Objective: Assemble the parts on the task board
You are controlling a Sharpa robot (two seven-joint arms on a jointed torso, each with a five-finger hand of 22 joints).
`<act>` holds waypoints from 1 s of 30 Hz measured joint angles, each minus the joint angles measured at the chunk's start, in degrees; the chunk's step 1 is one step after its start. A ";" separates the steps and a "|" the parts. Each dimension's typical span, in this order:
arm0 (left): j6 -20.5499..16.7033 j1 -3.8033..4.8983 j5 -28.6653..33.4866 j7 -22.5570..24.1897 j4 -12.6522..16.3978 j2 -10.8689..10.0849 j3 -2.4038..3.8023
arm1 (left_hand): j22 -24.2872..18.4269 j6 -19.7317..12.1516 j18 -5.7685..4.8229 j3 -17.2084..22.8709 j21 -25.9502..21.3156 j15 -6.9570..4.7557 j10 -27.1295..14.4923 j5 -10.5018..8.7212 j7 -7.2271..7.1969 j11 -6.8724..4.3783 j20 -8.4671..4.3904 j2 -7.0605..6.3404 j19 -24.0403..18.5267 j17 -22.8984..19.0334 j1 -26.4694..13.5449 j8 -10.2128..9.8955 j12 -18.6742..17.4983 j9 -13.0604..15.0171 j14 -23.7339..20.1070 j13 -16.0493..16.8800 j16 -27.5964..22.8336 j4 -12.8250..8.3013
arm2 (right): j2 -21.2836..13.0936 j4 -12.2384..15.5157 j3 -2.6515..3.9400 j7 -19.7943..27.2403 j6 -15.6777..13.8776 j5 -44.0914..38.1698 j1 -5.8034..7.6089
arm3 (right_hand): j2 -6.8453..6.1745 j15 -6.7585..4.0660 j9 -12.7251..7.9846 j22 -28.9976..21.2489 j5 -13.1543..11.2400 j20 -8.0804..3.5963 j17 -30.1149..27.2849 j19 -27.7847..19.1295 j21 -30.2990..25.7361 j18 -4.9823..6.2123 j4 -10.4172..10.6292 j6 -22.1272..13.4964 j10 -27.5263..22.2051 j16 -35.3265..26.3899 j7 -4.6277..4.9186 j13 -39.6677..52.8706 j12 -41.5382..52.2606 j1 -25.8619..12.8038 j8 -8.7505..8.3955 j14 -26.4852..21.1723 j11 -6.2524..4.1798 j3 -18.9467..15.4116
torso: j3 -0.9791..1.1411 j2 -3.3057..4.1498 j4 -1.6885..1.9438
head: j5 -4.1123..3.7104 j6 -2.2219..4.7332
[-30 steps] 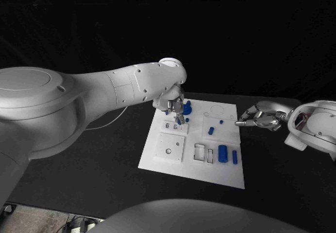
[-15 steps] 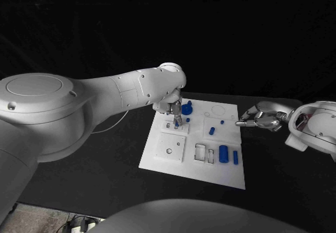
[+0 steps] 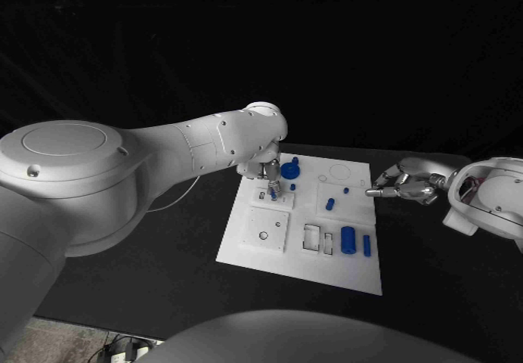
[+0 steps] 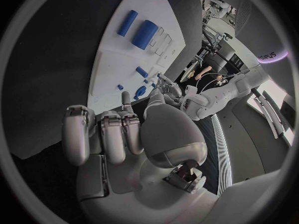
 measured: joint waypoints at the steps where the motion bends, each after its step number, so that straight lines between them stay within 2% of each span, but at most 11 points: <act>1: -0.10 -0.03 0.00 0.00 -0.08 0.01 0.00 | 0.00 0.00 0.00 0.00 0.00 0.00 0.00 0.00 0.00 0.00 0.00 0.00 0.00 0.00 0.00 0.00 0.00 0.00 0.00 0.00 0.00 0.00 | -0.02 0.00 0.00 0.00 0.00 0.01 0.00 | 0.00 0.00 0.00 0.00 0.00 0.00 0.00 0.00 0.00 0.00 0.00 0.00 0.00 0.00 0.00 0.00 0.00 0.00 0.00 0.00 0.00 0.00 | 0.00 0.00 0.00 | 0.02 0.00; 30: -0.44 -0.46 0.39 -0.03 -0.16 0.01 0.01 | 0.00 0.00 0.00 0.09 0.00 0.00 0.00 -0.67 0.00 0.00 0.00 0.16 0.00 -0.01 0.16 -0.11 0.00 -0.06 0.00 0.00 0.00 -0.10 | 0.01 -0.20 0.01 -0.05 0.02 0.13 0.00 | 0.17 0.00 0.00 -0.02 0.00 0.00 0.04 0.00 0.00 0.00 0.00 0.00 -0.03 0.00 0.00 0.00 0.00 0.17 0.00 0.00 0.03 0.00 | 0.01 0.02 -0.01 | 0.14 0.00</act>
